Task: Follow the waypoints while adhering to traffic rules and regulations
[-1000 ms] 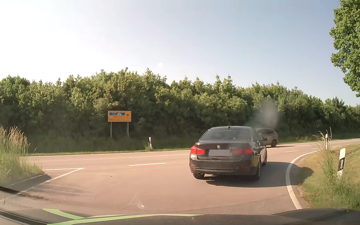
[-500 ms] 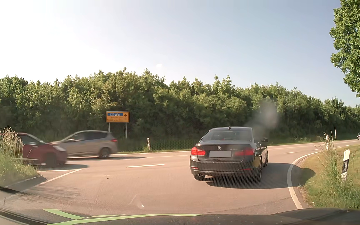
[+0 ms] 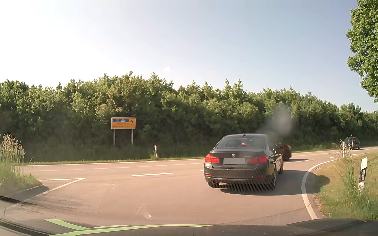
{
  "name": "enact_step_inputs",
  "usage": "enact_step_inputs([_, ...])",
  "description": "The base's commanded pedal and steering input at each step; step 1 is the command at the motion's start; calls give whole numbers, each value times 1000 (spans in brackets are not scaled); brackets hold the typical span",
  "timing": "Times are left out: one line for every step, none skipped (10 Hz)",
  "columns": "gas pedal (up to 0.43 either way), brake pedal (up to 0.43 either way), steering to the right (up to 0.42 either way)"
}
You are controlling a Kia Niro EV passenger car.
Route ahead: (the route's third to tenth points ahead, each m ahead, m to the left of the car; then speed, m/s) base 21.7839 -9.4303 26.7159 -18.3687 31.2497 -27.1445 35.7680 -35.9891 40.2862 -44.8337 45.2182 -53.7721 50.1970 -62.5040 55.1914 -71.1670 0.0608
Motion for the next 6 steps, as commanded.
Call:
enact_step_inputs([0, 256, 99])
enact_step_inputs([0, 262, 99])
enact_step_inputs([0, 262, 99])
enact_step_inputs([0, 262, 99])
enact_step_inputs([0, 262, 99])
enact_step_inputs([0, 262, 99])
